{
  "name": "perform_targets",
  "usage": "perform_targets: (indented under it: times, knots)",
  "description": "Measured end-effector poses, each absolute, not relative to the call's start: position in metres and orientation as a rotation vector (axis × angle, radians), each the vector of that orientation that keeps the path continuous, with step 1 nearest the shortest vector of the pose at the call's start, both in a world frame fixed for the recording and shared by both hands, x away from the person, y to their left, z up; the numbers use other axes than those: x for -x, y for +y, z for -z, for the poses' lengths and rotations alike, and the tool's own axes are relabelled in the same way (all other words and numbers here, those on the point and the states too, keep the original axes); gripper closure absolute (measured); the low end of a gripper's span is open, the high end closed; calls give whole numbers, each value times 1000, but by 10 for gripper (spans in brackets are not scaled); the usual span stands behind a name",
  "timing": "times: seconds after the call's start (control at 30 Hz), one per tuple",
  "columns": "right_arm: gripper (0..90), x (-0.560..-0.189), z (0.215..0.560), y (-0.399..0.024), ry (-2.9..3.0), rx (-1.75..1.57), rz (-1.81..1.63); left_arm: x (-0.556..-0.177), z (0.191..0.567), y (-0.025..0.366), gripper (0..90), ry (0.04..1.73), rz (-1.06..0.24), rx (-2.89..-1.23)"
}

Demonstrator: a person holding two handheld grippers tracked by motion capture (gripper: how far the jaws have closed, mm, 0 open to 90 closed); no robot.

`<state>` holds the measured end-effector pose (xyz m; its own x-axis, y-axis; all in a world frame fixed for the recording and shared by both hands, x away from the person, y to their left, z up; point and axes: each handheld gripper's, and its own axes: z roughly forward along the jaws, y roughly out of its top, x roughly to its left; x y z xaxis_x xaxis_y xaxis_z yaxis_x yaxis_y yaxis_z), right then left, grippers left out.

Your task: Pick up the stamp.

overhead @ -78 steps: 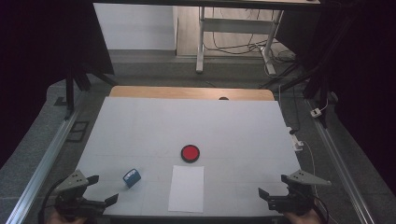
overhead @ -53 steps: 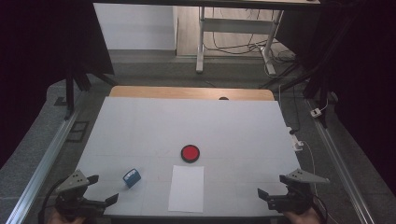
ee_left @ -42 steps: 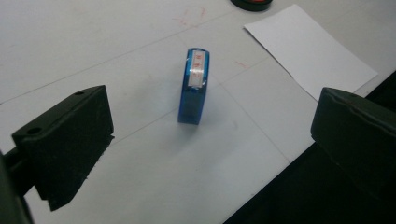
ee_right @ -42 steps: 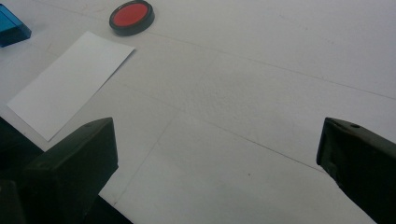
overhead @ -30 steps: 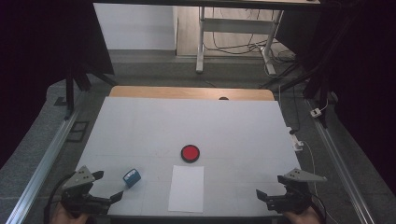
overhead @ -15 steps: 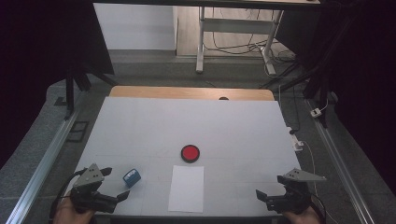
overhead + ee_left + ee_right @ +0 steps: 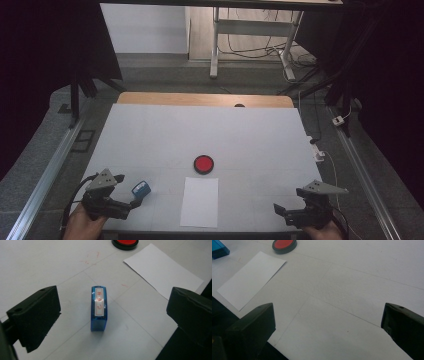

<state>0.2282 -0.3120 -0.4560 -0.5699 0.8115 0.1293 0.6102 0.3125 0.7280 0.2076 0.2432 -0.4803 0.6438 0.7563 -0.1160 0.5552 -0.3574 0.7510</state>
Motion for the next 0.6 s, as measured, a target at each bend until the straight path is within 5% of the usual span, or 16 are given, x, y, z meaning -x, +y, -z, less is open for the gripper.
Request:
perform_targets:
  times: [0.6]
  knots:
    - [1, -229, 457, -311, 2336, -1293, -1098, -239, 485, 227, 0, 1038, -310, -2080]
